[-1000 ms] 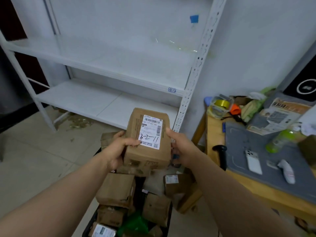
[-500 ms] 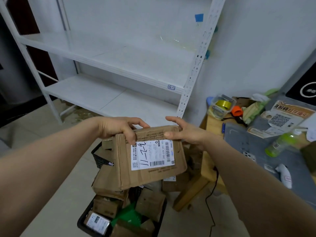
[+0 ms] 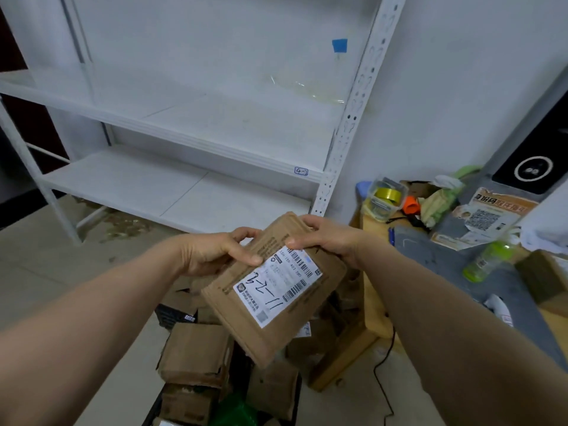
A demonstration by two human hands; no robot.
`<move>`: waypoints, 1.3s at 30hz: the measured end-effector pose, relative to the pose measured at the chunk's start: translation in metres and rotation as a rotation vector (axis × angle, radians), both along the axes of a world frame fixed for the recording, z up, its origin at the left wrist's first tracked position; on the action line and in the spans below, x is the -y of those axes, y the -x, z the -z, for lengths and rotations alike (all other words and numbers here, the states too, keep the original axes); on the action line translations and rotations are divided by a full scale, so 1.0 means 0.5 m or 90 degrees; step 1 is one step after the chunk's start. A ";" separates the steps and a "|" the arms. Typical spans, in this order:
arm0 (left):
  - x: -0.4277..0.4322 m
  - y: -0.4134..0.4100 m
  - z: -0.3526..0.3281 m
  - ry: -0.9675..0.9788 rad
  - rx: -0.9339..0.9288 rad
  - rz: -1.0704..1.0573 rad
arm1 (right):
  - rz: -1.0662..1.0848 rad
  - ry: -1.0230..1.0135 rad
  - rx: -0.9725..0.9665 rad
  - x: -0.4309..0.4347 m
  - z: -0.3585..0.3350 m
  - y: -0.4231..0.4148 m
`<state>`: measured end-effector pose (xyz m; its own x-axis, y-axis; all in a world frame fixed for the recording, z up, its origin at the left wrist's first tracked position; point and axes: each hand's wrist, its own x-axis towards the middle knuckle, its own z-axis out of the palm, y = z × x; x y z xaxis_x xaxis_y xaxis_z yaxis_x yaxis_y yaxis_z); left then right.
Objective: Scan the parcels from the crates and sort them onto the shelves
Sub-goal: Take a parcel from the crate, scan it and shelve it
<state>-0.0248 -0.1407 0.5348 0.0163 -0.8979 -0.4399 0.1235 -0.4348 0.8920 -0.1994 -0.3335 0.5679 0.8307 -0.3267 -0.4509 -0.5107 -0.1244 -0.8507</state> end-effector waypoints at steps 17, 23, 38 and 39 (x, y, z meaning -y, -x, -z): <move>0.219 0.041 0.128 -0.063 0.061 -0.210 | 0.474 0.176 -0.134 0.243 0.181 0.151; 0.377 0.096 0.176 -0.102 0.073 -0.255 | 0.448 0.186 -0.246 0.400 0.285 0.211; 0.598 0.154 0.301 -0.232 0.105 -0.321 | 0.380 0.104 -0.391 0.594 0.493 0.266; 0.602 0.153 0.303 -0.238 0.106 -0.324 | 0.376 0.094 -0.390 0.596 0.495 0.267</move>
<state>-0.1015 -0.4415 0.3833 0.4935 -0.5471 -0.6761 0.2694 -0.6430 0.7169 -0.3331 -0.6313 0.3206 0.1314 -0.7188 -0.6827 -0.8898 0.2181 -0.4008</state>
